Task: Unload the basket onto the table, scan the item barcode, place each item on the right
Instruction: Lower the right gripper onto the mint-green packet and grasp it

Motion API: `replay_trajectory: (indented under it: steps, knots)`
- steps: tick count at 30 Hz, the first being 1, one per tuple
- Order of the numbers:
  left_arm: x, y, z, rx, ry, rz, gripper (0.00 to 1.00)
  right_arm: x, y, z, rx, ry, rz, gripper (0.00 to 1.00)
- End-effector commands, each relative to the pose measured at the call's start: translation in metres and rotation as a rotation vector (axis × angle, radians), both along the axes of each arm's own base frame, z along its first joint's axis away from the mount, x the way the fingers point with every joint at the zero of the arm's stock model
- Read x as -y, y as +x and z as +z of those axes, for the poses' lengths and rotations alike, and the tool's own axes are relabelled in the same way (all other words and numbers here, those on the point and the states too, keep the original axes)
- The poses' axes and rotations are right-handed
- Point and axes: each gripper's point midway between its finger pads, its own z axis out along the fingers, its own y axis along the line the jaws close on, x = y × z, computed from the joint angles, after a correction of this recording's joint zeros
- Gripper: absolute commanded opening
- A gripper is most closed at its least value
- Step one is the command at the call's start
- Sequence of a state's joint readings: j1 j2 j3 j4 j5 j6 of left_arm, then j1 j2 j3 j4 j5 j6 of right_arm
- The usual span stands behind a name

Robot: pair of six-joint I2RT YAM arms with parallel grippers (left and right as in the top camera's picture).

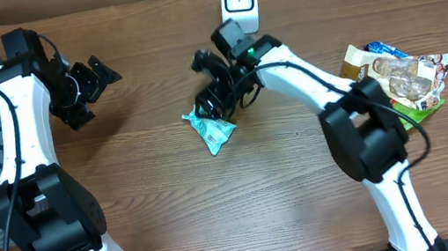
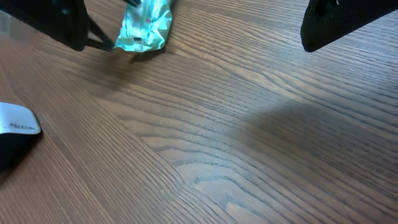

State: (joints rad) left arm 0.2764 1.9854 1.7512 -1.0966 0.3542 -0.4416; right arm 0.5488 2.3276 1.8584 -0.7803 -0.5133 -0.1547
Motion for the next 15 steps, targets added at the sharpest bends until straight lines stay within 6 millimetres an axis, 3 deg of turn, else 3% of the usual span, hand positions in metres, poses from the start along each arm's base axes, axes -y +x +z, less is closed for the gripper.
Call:
replay_trajectory:
  steps: [1, 3, 6, 9, 10, 15]
  knots:
    - [-0.009, 0.001, 0.004, 0.002, 0.061, 0.026, 1.0, -0.003, -0.007, -0.012, -0.046, 0.027, 0.033, 0.87]
    - [-0.011, 0.001, 0.003, -0.001, 0.072, 0.029, 1.0, -0.004, -0.012, -0.015, -0.07, 0.033, 0.046, 0.78]
    - [-0.011, 0.001, 0.003, -0.001, 0.072, 0.029, 1.0, -0.002, -0.018, -0.017, -0.099, 0.025, 0.048, 0.38]
    - [-0.011, 0.001, 0.003, -0.001, 0.072, 0.029, 1.0, -0.007, -0.027, -0.011, -0.147, 0.073, 0.067, 0.08]
    - [-0.011, 0.001, 0.003, -0.001, 0.072, 0.029, 1.0, -0.008, -0.028, -0.009, -0.165, 0.09, 0.061, 0.04]
    - [-0.011, 0.001, 0.003, -0.001, 0.072, 0.029, 1.0, 0.005, -0.016, -0.008, -0.277, 0.086, -0.109, 0.04]
